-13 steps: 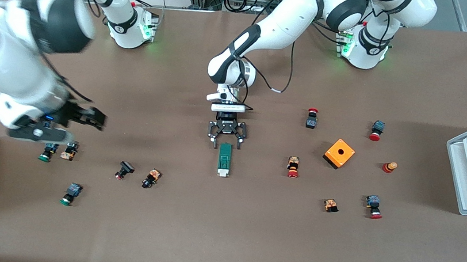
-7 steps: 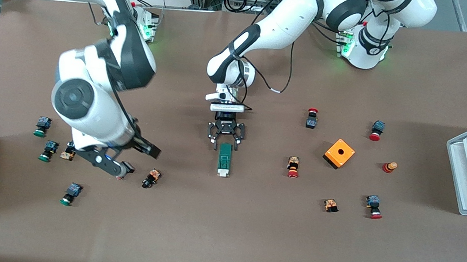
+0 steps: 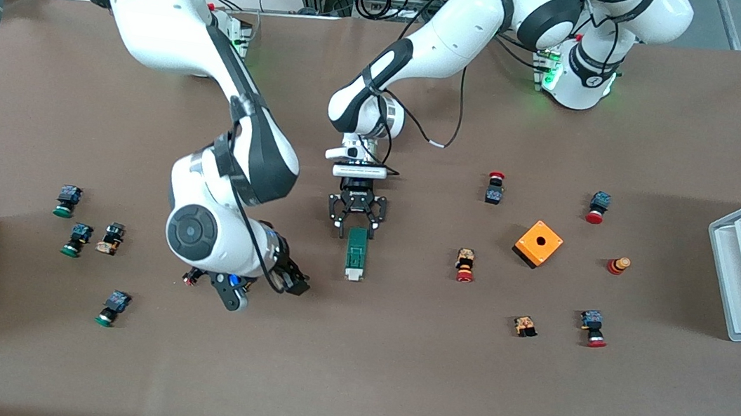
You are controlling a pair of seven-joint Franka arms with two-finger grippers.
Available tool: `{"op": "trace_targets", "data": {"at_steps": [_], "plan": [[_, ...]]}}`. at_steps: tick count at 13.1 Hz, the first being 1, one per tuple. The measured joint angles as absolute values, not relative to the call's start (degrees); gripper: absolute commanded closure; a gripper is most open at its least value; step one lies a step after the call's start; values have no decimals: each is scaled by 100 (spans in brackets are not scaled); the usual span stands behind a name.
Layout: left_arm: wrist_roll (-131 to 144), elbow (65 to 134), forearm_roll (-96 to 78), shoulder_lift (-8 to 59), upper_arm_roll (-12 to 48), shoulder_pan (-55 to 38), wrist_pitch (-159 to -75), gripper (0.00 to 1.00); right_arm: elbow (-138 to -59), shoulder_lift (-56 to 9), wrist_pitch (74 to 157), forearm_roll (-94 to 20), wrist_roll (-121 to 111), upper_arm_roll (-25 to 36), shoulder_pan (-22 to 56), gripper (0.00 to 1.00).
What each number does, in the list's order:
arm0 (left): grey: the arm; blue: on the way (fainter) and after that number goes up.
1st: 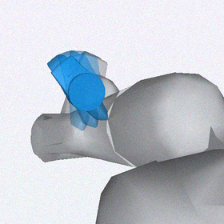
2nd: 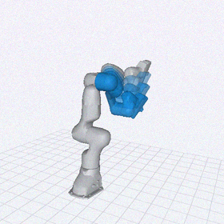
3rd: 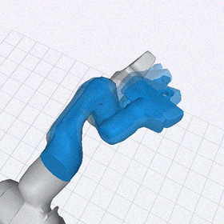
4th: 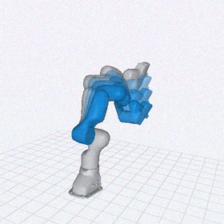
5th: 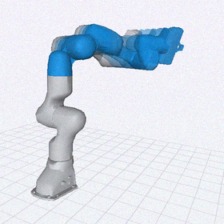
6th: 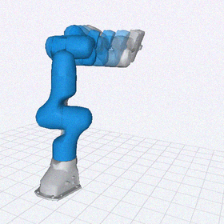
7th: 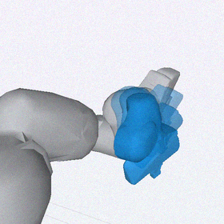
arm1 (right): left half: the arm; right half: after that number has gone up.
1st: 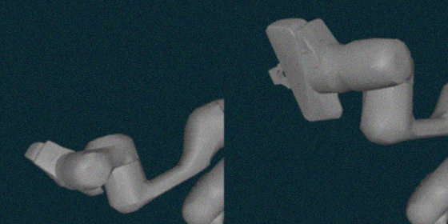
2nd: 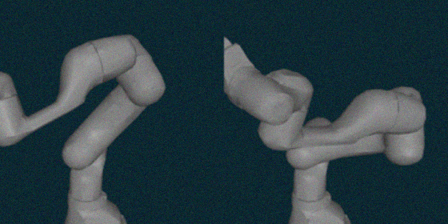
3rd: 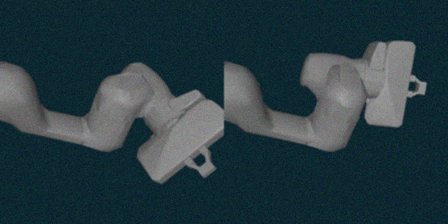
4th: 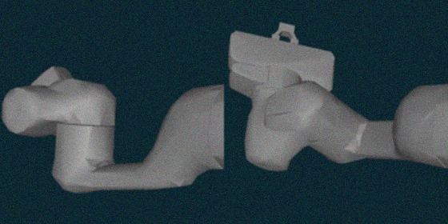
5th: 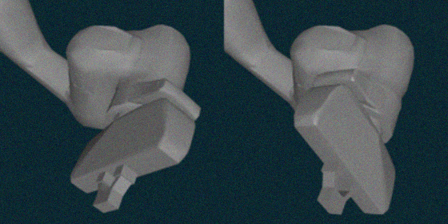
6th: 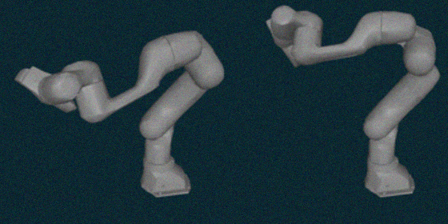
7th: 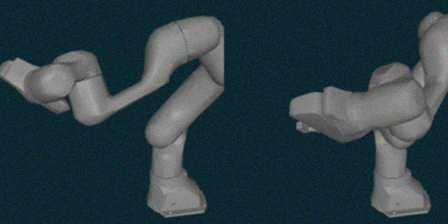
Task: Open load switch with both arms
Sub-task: 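Move the right gripper over the switch's white lever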
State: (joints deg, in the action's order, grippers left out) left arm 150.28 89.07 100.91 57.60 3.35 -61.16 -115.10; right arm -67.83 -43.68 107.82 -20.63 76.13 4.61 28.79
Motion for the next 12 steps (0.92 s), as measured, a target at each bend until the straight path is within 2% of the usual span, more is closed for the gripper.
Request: {"op": "trace_targets", "data": {"at_steps": [3, 4, 5, 6, 8, 12], "plan": [[15028, 8907, 10091, 5762, 335, -6116, -11510, 33, -6681, -4766, 11327, -2628, 8548, 448, 3116, 6], [15028, 8907, 10091, 5764, 335, -6117, -11510, 34, -6676, -4877, 11555, -2715, 8839, 449, 3251, 8], [15028, 8907, 10091, 5764, 335, -6116, -11510, 36, -6672, -4978, 11775, -2732, 9138, 449, 3383, 16], [15028, 8907, 10091, 5765, 334, -6116, -11510, 38, -6667, -5065, 11920, -2734, 9362, 449, 3471, 17], [15028, 8908, 10087, 5766, 333, -6116, -11505, 39, -6650, -5213, 11997, -2828, 9530, 458, 3516, 24], [15028, 8920, 10080, 5768, 328, -6115, -11485, 43, -6617, -5445, 12090, -2869, 9693, 474, 3560, 27]]}}
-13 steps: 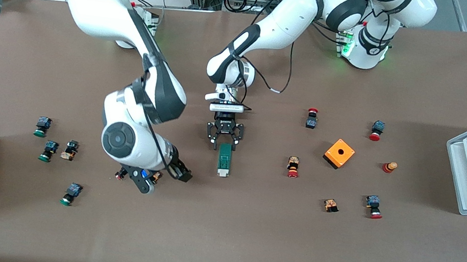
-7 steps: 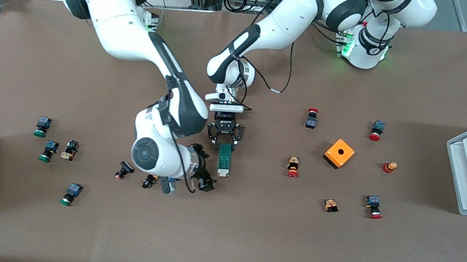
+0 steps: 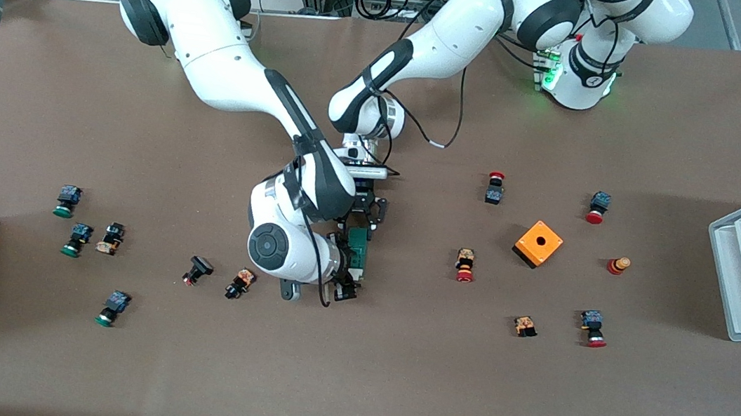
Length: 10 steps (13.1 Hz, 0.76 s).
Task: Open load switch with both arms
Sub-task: 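Move the right gripper over the switch's white lever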
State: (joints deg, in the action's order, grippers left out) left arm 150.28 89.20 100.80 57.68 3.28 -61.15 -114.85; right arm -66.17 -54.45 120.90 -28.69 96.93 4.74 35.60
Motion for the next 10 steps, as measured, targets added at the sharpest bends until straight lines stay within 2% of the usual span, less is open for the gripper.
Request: {"op": "trace_targets", "data": {"at_steps": [4, 6, 8, 9, 10], "plan": [[15028, 8924, 10070, 5768, 328, -6115, -11471, 46, -6515, -5619, 12114, -2870, 9824, 483, 3575, 35], [15028, 8928, 10064, 5768, 328, -6115, -11460, 53, -6451, -5667, 12114, -2870, 9874, 486, 3575, 37], [15027, 8934, 10057, 5767, 328, -6117, -11440, 49, -6441, -5671, 12114, -2870, 9892, 486, 3575, 42], [15023, 8937, 10059, 5765, 327, -6121, -11431, 49, -6434, -5671, 12114, -2870, 9893, 487, 3575, 48], [15024, 8937, 10059, 5765, 327, -6120, -11435, 49, -6428, -5671, 12112, -2870, 9898, 486, 3575, 49]]}}
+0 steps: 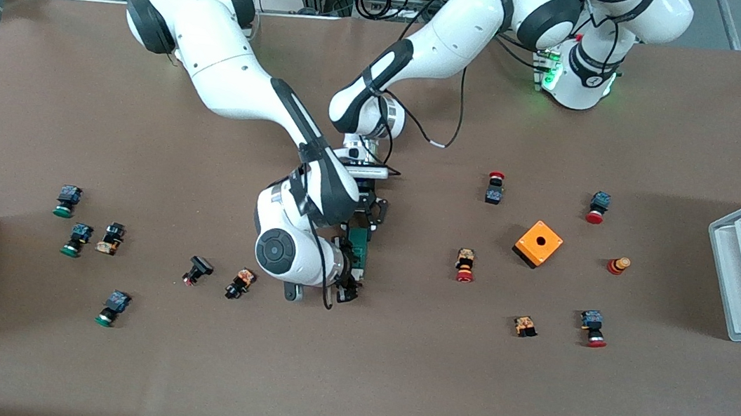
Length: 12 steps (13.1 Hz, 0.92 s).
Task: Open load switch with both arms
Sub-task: 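Move the right gripper over the switch's white lever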
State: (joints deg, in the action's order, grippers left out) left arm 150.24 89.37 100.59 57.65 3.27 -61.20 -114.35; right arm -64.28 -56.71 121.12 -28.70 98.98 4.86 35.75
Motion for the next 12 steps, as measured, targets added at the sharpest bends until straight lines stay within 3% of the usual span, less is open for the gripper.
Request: {"op": "trace_targets", "data": {"at_steps": [12], "plan": [[15024, 8933, 10059, 5766, 327, -6117, -11453, 46, -6408, -5697, 12062, -3072, 9964, 470, 3482, 50]]}}
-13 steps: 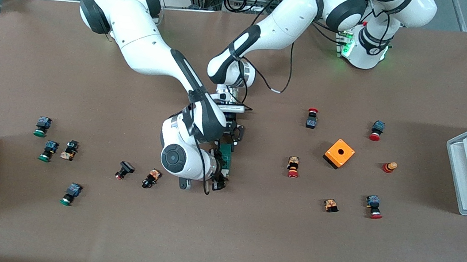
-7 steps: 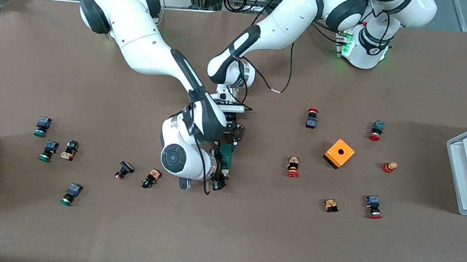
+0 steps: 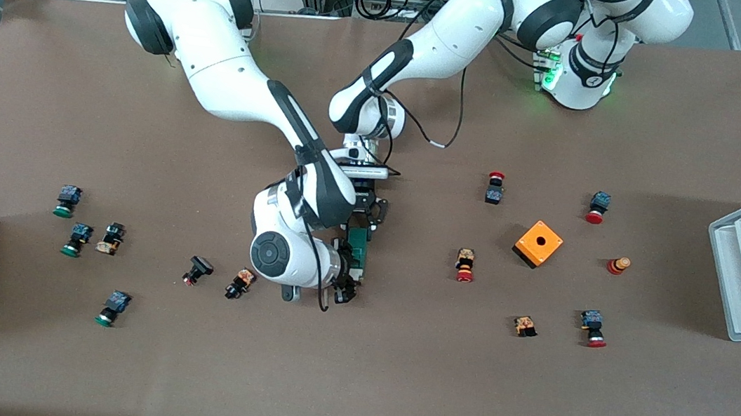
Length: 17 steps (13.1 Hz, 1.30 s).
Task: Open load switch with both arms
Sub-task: 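Move the right gripper over the switch's white lever, then lower the right gripper fingers onto the white lever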
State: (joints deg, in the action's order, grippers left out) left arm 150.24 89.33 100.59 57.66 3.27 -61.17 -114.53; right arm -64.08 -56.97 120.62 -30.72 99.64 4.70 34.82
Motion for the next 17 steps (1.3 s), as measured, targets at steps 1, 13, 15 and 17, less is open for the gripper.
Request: {"op": "trace_targets", "data": {"at_steps": [1, 13, 15, 17], "plan": [[15024, 8933, 10060, 5766, 327, -6117, -11454, 45, -6408, -5706, 12044, -3159, 9964, 470, 3457, 50], [15024, 8928, 10060, 5766, 324, -6116, -11467, 46, -6354, -5911, 12106, -3212, 9979, 321, 3372, 61], [15024, 8927, 10061, 5766, 323, -6116, -11471, 46, -6328, -5927, 12105, -3212, 9982, 320, 3371, 65], [15023, 8927, 10061, 5766, 323, -6116, -11471, 46, -6310, -5932, 12112, -3212, 9988, 321, 3369, 70]]}}
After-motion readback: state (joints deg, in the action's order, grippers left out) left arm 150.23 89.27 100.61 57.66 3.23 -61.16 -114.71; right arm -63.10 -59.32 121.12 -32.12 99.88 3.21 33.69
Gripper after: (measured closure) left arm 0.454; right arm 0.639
